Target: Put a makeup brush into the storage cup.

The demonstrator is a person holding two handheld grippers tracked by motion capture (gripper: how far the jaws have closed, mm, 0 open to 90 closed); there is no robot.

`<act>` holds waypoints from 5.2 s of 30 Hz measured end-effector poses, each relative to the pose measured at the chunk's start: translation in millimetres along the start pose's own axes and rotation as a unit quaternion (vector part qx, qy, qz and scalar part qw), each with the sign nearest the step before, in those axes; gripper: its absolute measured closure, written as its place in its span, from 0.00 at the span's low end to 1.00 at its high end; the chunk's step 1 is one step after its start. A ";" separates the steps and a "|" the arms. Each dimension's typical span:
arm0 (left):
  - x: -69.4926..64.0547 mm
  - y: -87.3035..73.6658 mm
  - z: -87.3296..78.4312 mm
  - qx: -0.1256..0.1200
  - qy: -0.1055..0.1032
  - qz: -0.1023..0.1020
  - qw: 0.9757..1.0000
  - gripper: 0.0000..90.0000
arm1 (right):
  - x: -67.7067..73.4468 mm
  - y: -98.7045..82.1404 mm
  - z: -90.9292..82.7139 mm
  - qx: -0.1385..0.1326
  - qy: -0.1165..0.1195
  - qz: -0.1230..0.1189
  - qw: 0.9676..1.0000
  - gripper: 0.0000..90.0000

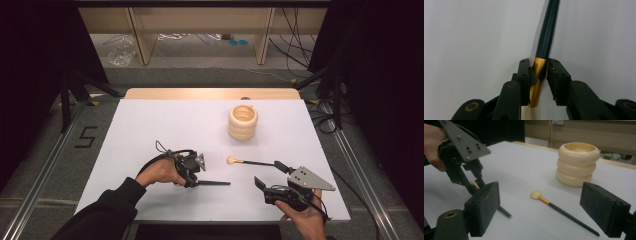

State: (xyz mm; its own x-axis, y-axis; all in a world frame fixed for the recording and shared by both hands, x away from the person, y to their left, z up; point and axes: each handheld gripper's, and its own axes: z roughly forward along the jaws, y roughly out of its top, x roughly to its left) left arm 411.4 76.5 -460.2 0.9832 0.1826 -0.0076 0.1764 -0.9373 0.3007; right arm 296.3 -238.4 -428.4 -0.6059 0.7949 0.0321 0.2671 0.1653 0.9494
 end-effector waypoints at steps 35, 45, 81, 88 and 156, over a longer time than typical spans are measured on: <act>-11.7 10.3 -14.6 0.018 0.001 0.048 0.999 0.87 | 2.3 0.0 1.9 0.019 0.023 -0.013 0.999 0.19; -28.1 16.3 -30.4 0.006 0.012 0.074 0.997 0.87 | 9.5 8.7 9.6 0.078 0.064 -0.097 0.990 0.19; -49.8 28.0 -44.5 -0.025 0.001 0.097 0.995 0.87 | 66.8 25.5 75.6 0.253 0.170 -0.364 0.880 0.59; -51.9 32.1 -44.3 -0.026 -0.002 0.102 0.994 0.87 | 70.9 24.7 82.4 0.255 0.183 -0.369 0.875 0.69; -52.4 39.1 -42.1 -0.060 -0.036 0.074 0.995 0.87 | 71.8 19.4 82.2 0.244 0.200 -0.415 0.853 0.89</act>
State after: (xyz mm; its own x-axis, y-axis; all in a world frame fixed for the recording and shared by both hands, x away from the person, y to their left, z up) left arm 364.8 42.8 -407.9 0.9996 0.0206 -0.0215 0.0276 -0.9095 0.4148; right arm 319.6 -130.1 -433.3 -0.9194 0.0393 -0.3915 -0.1569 0.8759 0.4564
